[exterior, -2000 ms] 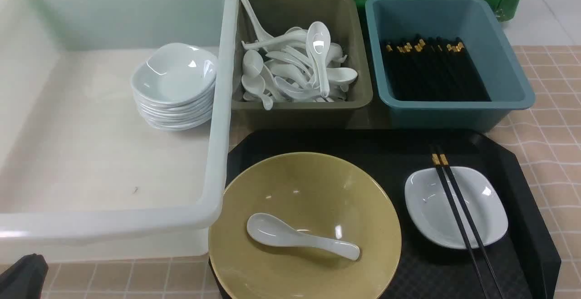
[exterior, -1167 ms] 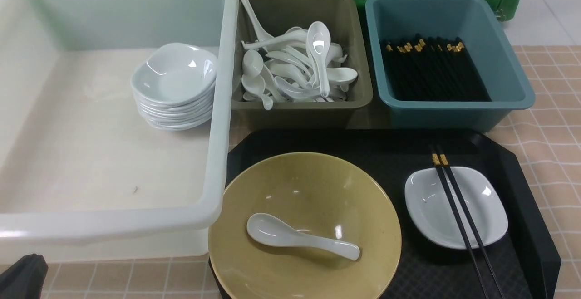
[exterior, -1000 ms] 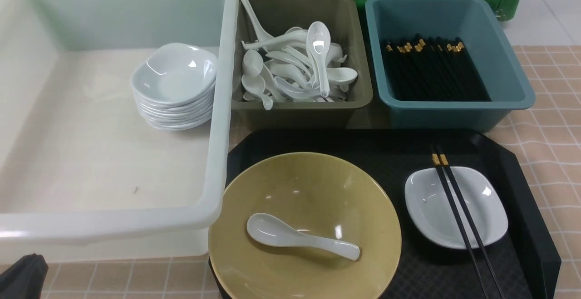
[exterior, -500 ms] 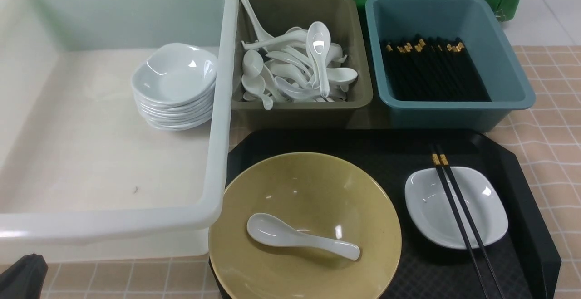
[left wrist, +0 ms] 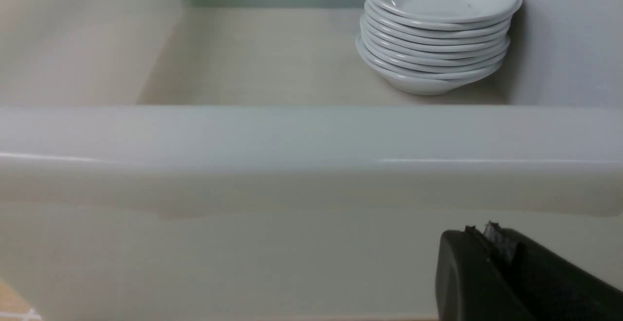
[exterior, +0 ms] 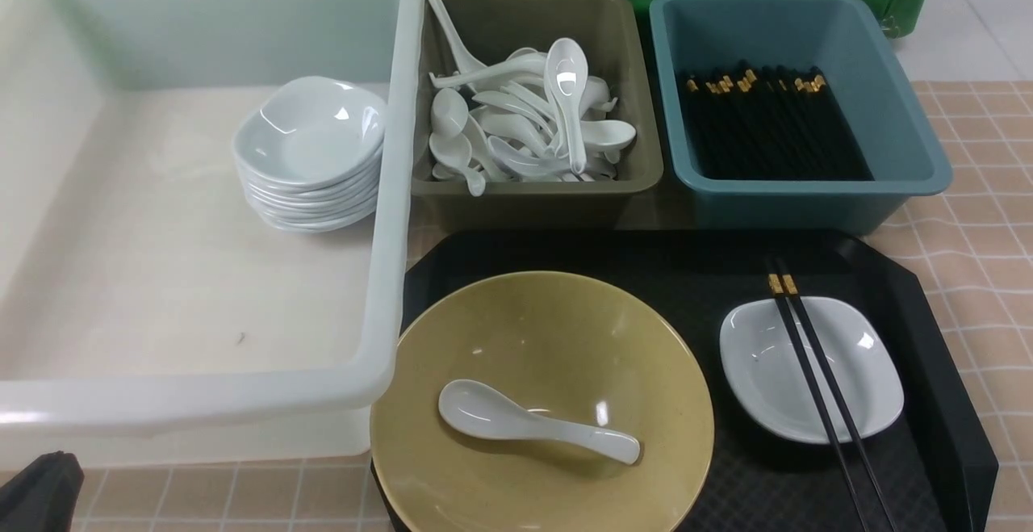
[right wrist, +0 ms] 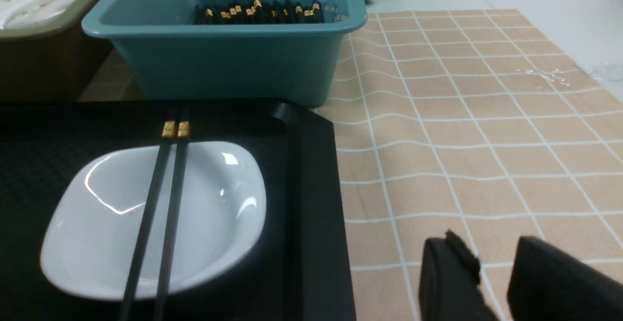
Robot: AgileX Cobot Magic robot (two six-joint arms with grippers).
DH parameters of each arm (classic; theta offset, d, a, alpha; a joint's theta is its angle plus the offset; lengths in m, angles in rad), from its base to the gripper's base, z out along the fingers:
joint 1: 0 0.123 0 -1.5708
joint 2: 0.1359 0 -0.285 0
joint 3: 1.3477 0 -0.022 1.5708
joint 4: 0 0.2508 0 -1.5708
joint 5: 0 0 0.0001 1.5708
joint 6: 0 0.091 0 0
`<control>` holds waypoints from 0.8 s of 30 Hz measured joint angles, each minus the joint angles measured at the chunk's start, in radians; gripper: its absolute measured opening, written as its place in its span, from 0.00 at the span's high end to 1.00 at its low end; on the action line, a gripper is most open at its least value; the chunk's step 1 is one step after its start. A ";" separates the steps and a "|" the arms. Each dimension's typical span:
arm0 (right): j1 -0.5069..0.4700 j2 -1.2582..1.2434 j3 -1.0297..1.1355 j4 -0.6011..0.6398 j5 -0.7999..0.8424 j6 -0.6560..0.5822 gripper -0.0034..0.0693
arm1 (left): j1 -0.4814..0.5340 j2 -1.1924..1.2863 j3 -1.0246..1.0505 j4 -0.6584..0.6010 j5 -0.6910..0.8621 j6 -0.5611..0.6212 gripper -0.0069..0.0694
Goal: On brown table put chopsticks spoon bowls plates into blue grey white boxes.
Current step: 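Move the grippers toward the tableware on the black tray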
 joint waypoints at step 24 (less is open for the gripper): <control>0.000 0.000 0.001 0.080 -0.106 0.909 0.63 | 0.000 0.000 0.000 -1.081 -0.391 -0.404 0.91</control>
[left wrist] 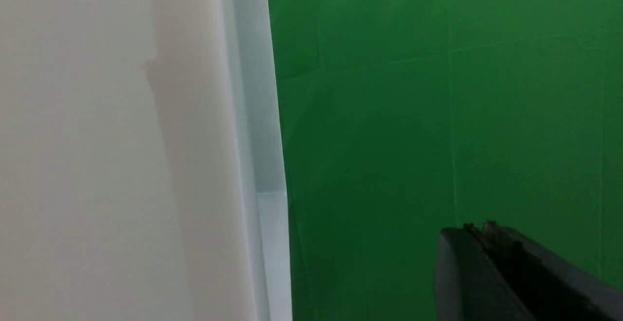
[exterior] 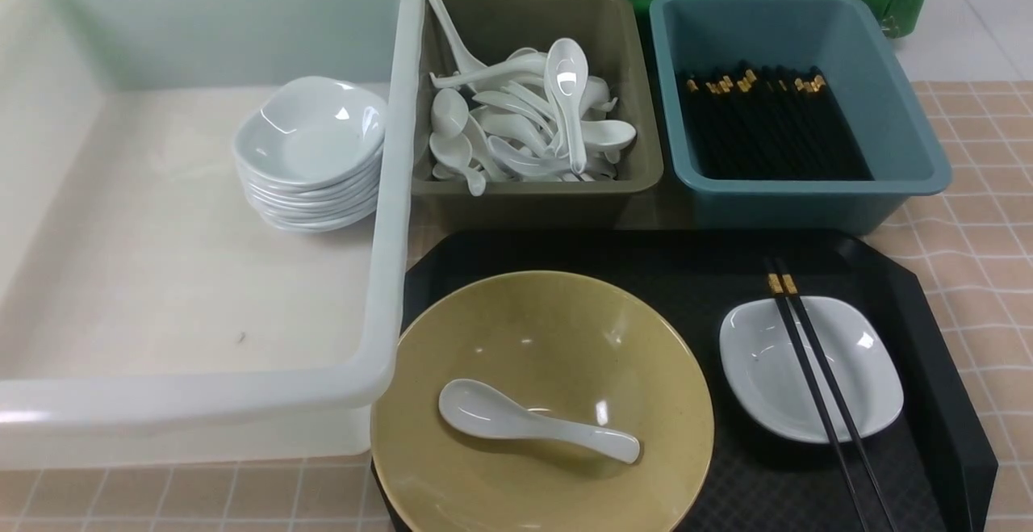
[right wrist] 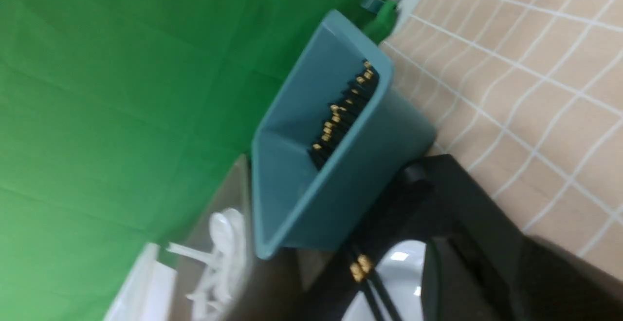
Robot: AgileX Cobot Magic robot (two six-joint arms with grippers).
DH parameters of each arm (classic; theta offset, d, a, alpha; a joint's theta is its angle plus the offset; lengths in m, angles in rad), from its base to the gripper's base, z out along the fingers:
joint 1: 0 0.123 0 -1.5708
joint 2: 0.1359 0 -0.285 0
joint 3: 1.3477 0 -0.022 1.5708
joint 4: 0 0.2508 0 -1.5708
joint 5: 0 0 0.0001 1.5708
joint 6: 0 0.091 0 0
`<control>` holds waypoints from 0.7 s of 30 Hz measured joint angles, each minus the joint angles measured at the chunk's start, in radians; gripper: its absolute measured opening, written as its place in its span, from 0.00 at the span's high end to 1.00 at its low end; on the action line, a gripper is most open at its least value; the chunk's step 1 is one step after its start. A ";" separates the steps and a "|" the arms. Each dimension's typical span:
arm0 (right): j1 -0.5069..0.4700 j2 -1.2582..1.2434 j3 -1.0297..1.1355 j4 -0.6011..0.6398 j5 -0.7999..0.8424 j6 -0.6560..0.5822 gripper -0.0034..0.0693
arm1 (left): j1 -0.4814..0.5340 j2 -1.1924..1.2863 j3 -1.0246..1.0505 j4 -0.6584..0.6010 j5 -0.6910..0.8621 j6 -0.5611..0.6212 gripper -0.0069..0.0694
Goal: On brown table put chopsticks spoon bowls plates into blue grey white boxes.
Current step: 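Move the grippers toward the tableware on the black tray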
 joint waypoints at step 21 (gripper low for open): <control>0.275 0.654 -0.663 -0.001 0.419 -1.192 0.89 | 0.000 0.655 -0.807 0.986 0.937 0.532 0.91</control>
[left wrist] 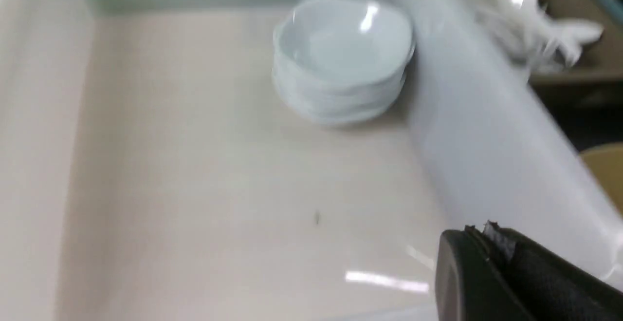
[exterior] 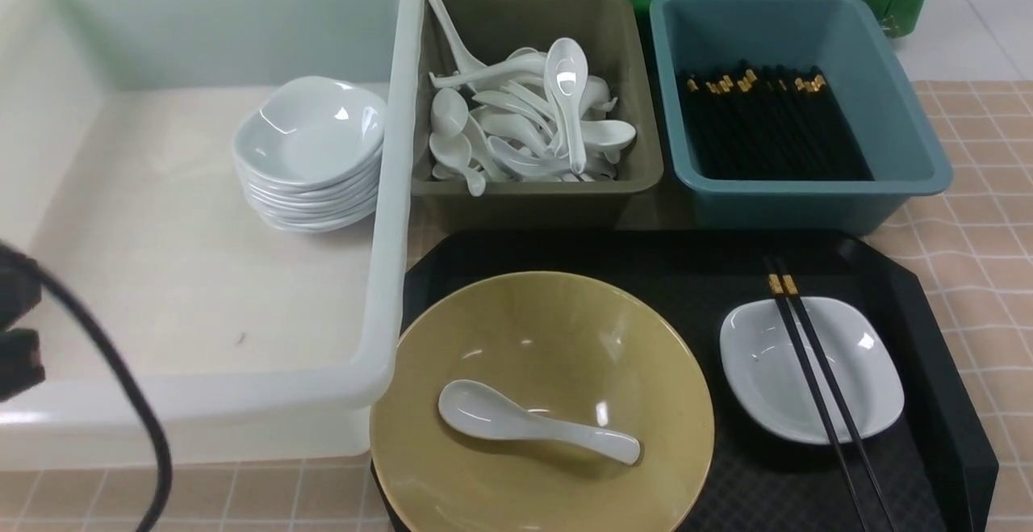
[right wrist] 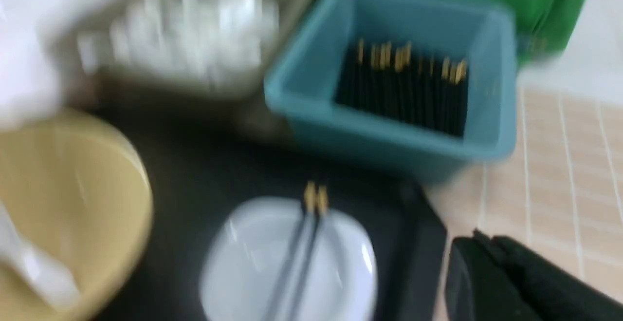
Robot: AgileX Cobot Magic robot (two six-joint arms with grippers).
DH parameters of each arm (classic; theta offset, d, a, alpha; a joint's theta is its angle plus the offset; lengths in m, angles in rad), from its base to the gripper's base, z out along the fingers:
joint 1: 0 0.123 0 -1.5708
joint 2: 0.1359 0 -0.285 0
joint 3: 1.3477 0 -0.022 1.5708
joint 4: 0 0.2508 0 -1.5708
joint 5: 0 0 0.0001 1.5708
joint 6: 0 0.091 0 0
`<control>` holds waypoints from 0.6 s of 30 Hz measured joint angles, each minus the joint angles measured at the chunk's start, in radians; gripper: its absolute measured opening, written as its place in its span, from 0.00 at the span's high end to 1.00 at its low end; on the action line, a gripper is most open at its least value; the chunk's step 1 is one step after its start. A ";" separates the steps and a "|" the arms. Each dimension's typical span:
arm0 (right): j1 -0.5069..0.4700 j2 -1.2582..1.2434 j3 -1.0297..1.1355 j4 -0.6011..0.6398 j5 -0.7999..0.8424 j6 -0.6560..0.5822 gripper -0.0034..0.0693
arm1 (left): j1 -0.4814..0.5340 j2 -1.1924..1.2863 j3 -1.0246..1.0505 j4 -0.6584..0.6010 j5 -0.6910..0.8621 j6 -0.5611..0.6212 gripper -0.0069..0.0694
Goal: On brown table put chopsticks spoon bowls plates into blue grey white boxes.
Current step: 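Move the grippers toward the tableware on the black tray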
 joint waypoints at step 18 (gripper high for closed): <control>0.009 0.657 -0.293 0.134 0.270 -0.059 0.60 | -0.601 0.567 -0.214 -0.064 0.024 0.178 0.91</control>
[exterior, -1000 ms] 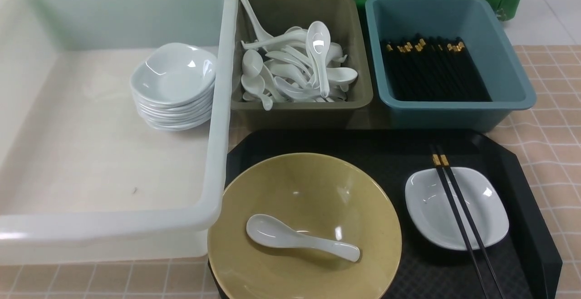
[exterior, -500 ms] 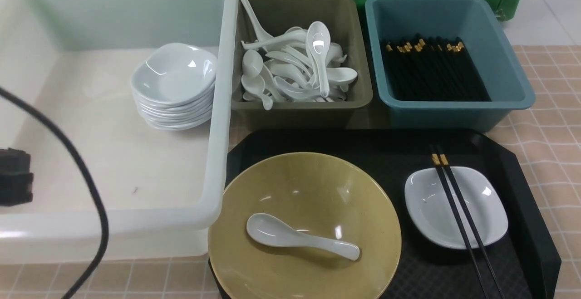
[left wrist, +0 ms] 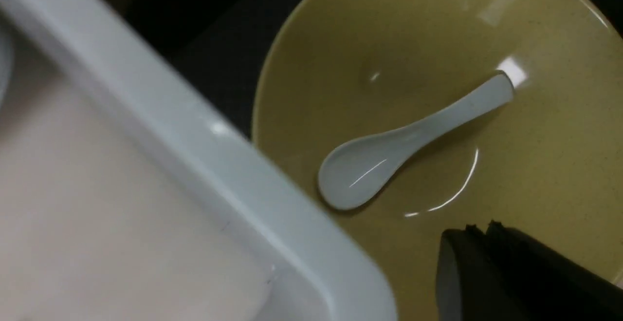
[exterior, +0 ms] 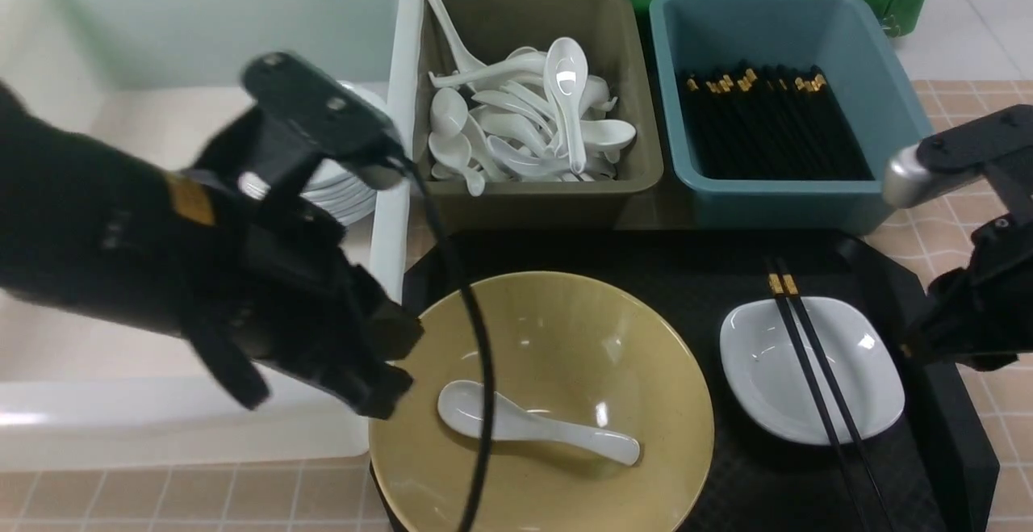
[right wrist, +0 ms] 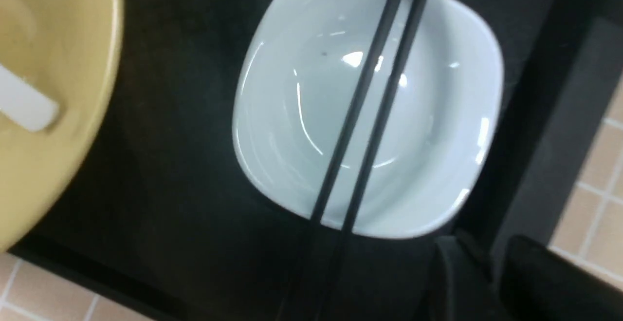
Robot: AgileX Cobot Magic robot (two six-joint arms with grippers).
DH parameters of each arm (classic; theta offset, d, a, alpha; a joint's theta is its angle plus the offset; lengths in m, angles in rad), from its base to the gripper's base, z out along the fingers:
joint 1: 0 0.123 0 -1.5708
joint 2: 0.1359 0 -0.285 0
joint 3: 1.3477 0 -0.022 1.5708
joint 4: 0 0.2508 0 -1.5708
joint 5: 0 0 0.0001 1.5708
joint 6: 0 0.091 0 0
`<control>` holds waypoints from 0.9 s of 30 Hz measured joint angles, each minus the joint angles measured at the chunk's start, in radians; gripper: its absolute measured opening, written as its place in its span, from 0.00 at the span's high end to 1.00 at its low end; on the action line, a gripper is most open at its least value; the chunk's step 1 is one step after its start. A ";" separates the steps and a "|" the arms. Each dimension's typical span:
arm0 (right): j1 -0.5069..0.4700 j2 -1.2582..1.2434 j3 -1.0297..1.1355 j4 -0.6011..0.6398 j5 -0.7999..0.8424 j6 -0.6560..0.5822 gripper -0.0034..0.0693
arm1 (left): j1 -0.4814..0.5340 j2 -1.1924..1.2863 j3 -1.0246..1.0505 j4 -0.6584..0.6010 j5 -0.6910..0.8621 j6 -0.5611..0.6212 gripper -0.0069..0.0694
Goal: On brown table put chopsticks spoon bowls plates into blue grey white boxes.
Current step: 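Move the grippers toward the tableware on the black tray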
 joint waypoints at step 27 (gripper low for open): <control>0.094 0.472 -0.192 -0.007 -0.043 0.095 0.41 | -0.052 0.168 -0.086 0.048 -0.045 0.105 0.91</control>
